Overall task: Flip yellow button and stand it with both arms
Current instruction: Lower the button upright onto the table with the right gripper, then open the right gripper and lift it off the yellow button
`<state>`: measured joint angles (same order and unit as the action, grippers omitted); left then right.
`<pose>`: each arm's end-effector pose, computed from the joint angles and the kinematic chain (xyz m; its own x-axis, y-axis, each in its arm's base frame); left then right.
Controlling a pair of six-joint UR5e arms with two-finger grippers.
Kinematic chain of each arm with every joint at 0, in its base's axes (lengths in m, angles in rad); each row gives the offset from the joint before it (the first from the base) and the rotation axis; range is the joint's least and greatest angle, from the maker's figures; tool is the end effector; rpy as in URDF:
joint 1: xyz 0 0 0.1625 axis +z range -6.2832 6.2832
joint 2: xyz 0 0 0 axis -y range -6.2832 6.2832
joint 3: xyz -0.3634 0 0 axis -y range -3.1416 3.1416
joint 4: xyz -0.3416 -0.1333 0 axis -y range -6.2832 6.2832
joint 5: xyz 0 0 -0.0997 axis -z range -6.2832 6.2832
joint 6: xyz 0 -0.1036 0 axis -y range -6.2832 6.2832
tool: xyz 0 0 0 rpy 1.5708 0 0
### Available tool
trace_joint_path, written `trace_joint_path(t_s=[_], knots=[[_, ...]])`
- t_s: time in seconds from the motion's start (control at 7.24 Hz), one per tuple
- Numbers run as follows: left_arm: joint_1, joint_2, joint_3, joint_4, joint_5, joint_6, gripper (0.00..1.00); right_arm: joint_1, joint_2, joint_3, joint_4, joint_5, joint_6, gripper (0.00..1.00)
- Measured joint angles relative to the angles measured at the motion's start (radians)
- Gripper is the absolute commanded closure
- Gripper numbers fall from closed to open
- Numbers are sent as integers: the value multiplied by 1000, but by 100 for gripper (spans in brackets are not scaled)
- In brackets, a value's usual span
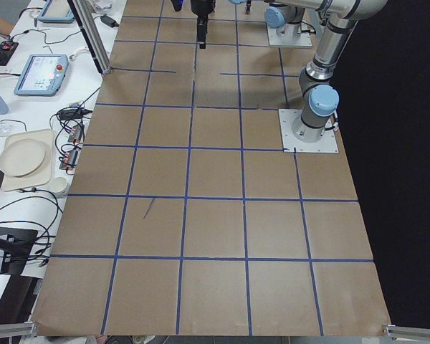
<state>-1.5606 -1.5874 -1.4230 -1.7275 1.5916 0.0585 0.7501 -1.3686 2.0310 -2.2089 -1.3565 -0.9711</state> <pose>-0.1266 -0.4430 0.4644 -0.9986 0.0488 -0.0193 0.0483 0.9985 0.0267 -0.2157 -0.4133 0.2048 -0.9776 -0.1571 -0.1400 -0.1340 0.9777 -0.1618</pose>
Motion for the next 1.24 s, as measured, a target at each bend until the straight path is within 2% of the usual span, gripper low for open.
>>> trace_joint_path(t_s=[0.14, 0.41, 0.83, 0.97, 1.24], knots=[[-10, 1, -1, 0, 3, 0, 0, 0, -8, -6, 6, -6, 5, 0], [-31, 0, -3, 12, 17, 20, 0, 13, -79, -10, 46, -91, 63, 0], [-33, 2, -14, 50, 22, 46, 0, 139, -341, -35, 353, -141, 375, 0], [-29, 3, -15, 52, 19, 47, 0, 204, -412, -76, 456, -147, 486, 0], [-28, 2, -16, 52, 18, 47, 0, 305, -462, -201, 643, -159, 637, 0]])
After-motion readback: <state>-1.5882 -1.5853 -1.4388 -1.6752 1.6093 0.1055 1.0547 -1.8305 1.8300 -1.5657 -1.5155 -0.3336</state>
